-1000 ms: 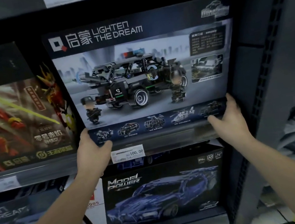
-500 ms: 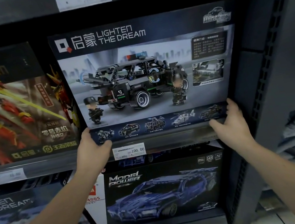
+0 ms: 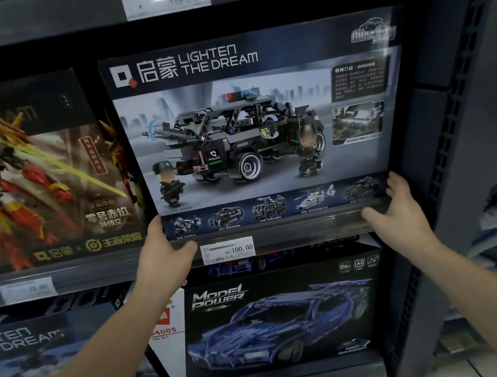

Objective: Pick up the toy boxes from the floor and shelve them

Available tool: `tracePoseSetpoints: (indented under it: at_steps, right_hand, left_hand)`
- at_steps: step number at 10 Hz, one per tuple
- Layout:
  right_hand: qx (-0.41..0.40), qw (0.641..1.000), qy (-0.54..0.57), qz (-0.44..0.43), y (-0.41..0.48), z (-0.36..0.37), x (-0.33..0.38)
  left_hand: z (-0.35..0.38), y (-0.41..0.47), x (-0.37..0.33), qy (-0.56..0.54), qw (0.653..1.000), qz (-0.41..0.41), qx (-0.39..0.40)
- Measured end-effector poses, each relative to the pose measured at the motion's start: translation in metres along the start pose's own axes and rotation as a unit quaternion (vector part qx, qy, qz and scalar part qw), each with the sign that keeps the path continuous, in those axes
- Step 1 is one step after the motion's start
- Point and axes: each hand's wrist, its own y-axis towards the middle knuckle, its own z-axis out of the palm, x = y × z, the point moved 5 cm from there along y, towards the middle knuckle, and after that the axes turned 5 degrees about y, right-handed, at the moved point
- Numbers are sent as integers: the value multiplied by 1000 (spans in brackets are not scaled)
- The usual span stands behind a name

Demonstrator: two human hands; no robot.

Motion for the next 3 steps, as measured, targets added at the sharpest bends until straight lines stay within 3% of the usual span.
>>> tracePoseSetpoints:
  at_steps: [3]
  right_hand:
    - [-5, 1000, -17, -2, -40, -5, 9]
  left_hand:
    - [-16, -23, 7, 41, 999, 34, 6]
